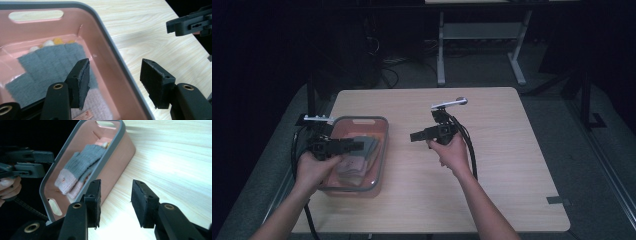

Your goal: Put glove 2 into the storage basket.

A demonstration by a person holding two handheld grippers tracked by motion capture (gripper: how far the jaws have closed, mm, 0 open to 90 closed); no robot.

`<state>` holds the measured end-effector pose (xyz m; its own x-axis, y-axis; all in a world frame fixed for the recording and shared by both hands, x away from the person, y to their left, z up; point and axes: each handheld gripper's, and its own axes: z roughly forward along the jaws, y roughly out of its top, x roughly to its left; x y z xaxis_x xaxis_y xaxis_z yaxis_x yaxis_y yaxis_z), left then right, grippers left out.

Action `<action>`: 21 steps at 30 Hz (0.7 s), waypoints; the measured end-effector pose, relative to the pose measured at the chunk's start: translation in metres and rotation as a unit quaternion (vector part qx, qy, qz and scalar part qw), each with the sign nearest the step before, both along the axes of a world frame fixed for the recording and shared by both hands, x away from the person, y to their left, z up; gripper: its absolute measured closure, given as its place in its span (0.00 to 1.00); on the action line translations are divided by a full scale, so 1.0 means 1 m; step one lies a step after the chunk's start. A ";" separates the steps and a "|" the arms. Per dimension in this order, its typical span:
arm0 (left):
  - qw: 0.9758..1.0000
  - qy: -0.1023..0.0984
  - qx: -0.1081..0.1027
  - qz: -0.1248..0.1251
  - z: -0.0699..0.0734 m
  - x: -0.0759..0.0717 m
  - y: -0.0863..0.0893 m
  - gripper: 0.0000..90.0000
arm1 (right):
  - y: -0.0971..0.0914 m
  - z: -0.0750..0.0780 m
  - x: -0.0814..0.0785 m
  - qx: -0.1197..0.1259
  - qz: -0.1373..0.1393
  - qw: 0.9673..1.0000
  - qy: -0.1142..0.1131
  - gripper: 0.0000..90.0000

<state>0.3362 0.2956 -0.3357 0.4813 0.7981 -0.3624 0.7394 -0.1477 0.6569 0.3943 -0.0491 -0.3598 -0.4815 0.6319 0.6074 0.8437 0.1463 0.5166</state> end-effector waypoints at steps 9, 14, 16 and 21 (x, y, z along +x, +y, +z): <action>1.000 -0.001 -0.009 -0.019 0.001 -0.001 -0.016 0.45 | -0.016 -0.001 -0.002 -0.007 -0.010 1.000 0.002 0.63; 1.000 -0.003 -0.013 -0.024 0.002 0.000 -0.024 0.44 | -0.025 -0.001 -0.004 -0.011 -0.015 1.000 0.003 0.62; 1.000 -0.003 -0.013 -0.028 0.002 0.000 -0.028 0.44 | -0.028 -0.002 -0.004 -0.013 -0.016 1.000 0.002 0.61; 0.999 -0.002 -0.017 -0.035 0.003 0.002 -0.038 0.42 | -0.036 -0.004 -0.005 -0.015 -0.022 1.000 0.001 0.60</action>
<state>0.3382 0.2577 -0.3324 0.5381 0.7488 -0.3869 0.7246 -0.1766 0.6661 0.3893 -0.0850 -0.3637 -0.4517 0.6700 0.5891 0.8506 0.1241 0.5110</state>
